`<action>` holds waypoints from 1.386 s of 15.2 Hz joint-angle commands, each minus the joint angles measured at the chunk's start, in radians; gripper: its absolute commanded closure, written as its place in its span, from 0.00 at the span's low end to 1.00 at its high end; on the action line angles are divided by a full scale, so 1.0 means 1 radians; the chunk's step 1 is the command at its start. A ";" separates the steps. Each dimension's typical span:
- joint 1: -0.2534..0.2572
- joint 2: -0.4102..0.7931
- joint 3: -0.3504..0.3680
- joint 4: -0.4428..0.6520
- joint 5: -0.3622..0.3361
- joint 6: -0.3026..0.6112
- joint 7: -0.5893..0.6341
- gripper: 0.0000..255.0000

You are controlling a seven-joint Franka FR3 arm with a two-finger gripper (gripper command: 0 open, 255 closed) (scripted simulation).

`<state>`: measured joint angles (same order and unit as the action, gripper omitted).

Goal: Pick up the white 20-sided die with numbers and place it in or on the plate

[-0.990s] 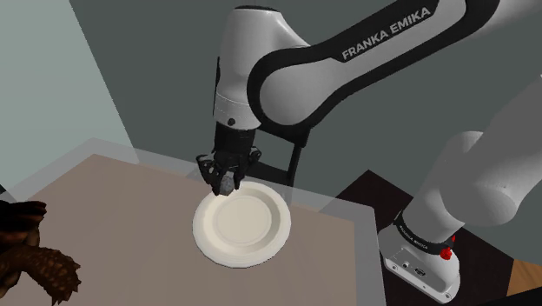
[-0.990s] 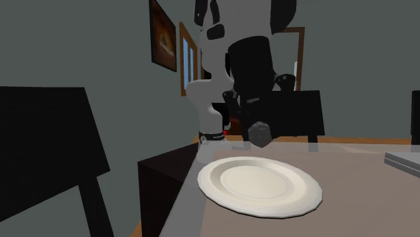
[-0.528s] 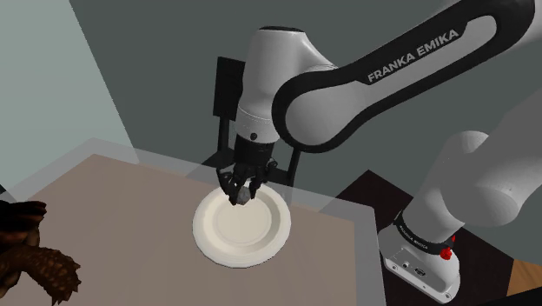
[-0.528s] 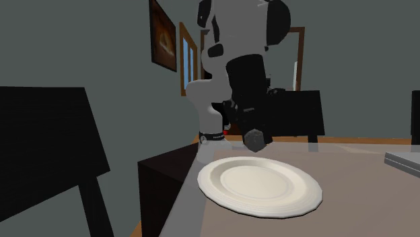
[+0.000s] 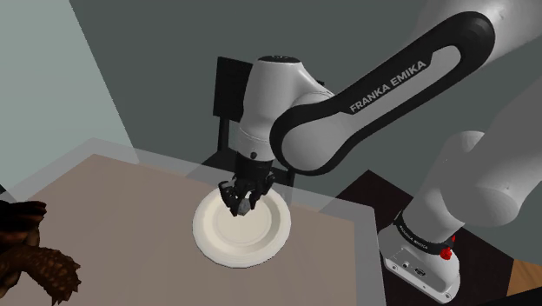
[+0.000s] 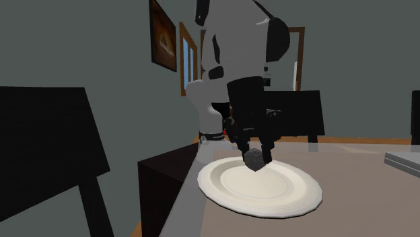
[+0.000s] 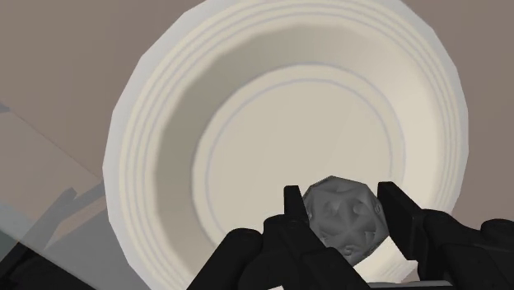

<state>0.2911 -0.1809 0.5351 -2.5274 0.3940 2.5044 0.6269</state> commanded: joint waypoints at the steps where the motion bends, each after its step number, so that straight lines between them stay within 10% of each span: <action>1: -0.003 0.027 0.003 -0.007 -0.005 0.033 -0.003 1.00; 9: -0.003 0.034 0.005 -0.010 -0.007 0.043 -0.003 1.00; 10: -0.003 0.034 0.005 -0.010 -0.007 0.043 -0.003 0.00; 21: -0.001 -0.094 -0.034 0.016 0.017 -0.112 -0.024 0.00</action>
<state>0.2888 -0.2638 0.5046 -2.5114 0.4089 2.4044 0.6044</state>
